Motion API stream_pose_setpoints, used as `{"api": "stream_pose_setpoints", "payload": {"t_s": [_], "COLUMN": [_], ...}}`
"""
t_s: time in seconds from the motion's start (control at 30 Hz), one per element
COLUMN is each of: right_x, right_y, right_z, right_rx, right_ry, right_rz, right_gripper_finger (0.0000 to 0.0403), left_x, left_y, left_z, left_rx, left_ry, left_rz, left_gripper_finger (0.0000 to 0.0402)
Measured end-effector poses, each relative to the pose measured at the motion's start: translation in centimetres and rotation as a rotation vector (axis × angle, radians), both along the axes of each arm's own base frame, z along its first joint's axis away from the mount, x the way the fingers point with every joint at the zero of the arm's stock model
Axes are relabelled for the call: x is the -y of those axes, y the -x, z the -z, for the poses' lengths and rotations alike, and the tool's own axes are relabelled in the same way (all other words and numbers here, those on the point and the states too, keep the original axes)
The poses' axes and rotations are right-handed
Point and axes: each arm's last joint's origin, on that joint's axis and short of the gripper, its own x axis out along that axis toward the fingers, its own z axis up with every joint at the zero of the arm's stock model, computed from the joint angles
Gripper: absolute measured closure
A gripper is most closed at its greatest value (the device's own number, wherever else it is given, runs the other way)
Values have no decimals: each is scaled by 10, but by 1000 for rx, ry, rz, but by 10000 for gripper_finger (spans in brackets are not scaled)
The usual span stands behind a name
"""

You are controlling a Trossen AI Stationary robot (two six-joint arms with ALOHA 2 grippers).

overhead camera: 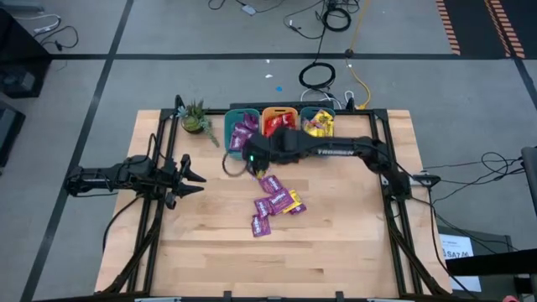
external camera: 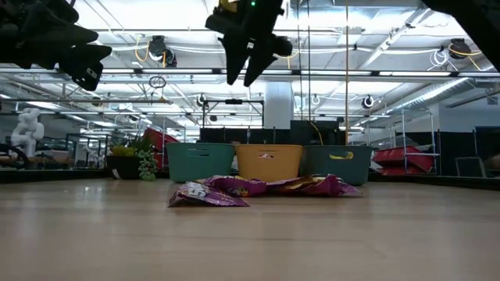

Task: Sort candy
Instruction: Put the violet candy into the blue bin

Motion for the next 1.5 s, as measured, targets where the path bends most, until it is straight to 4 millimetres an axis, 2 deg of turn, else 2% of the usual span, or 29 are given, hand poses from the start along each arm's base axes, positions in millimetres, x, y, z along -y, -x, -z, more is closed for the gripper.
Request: {"api": "stream_pose_setpoints", "payload": {"t_s": [0.23,0.4,0.6,0.97,1.23,1.37,1.5], "right_x": [-51,-90,-126,-128,-113,-110,-108], "right_y": [11,17,1,1,2,-4,-3], "right_z": [19,35,57,117,139,159,171], "right_rx": [-77,-61,102,152,117,90,40], "right_ry": [-42,-106,-315,-463,-466,-492,-473], "right_rz": [56,97,-22,28,80,68,115], "right_gripper_finger": [184,184,184,191,213,214,220], "left_x": [0,0,0,0,0,0,0], "left_y": [0,0,0,0,0,0,0], "left_z": [0,0,0,0,0,0,0], "left_rx": [0,0,0,0,0,0,0], "left_ry": [0,0,0,0,0,0,0], "left_rz": [0,-1,0,0,-1,0,0], "left_gripper_finger": [259,259,259,259,259,259,259]}}
